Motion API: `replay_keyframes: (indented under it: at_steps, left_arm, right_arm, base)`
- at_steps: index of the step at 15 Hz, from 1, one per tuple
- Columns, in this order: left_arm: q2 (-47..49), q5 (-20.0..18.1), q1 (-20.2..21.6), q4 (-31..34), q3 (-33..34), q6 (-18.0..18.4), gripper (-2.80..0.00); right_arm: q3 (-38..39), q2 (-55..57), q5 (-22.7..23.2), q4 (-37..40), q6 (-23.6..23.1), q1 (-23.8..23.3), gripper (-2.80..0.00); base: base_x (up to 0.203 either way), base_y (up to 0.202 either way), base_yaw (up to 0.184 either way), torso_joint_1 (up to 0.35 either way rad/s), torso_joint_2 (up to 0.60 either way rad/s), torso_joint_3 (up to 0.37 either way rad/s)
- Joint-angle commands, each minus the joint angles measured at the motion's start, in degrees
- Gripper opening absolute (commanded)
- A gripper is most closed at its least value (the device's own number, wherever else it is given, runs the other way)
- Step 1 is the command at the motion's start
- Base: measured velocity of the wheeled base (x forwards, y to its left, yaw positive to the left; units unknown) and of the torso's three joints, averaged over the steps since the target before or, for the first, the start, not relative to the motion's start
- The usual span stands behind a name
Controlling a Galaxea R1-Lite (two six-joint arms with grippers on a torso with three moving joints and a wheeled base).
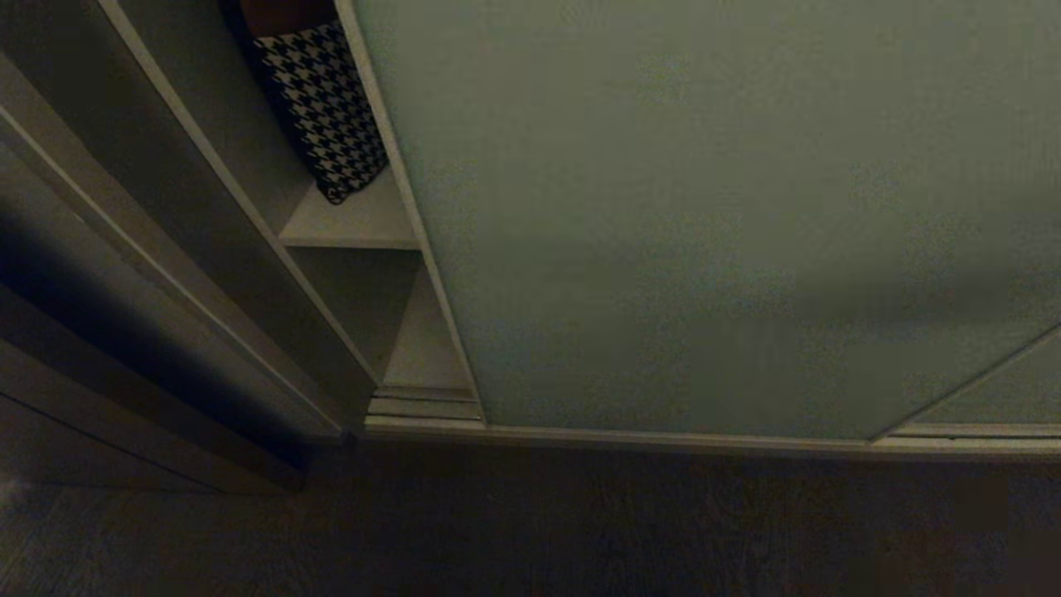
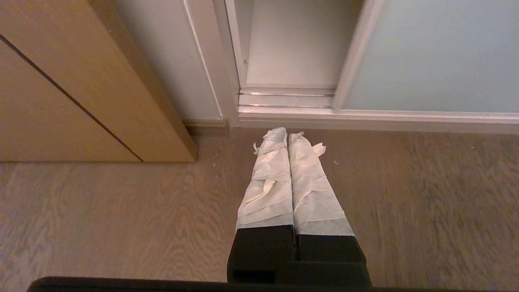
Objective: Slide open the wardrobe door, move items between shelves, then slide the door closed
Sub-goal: Close the door
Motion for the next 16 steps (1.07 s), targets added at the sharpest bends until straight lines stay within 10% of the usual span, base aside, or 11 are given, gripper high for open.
replay_keyframes:
  at_steps: [1,8,16]
  left_arm:
    - [0.0,0.0,0.0,0.0,0.0,0.0,-2.8]
    - [0.0,0.0,0.0,0.0,0.0,0.0,-2.8]
    - [0.0,0.0,0.0,0.0,0.0,0.0,-2.8]
  right_arm:
    - [-4.4,5.2,1.9,0.7,1.8,-0.6,-2.8]
    - [-18.3,17.6,23.4,2.4,18.1,-0.2,-2.8]
    - [-20.8,24.2,24.9,2.0,18.6,9.7,-2.8]
  base:
    - [0.0,0.0,0.0,0.0,0.0,0.0]
    - [0.0,0.0,0.0,0.0,0.0,0.0]
    - [0.0,0.0,0.0,0.0,0.0,0.0]
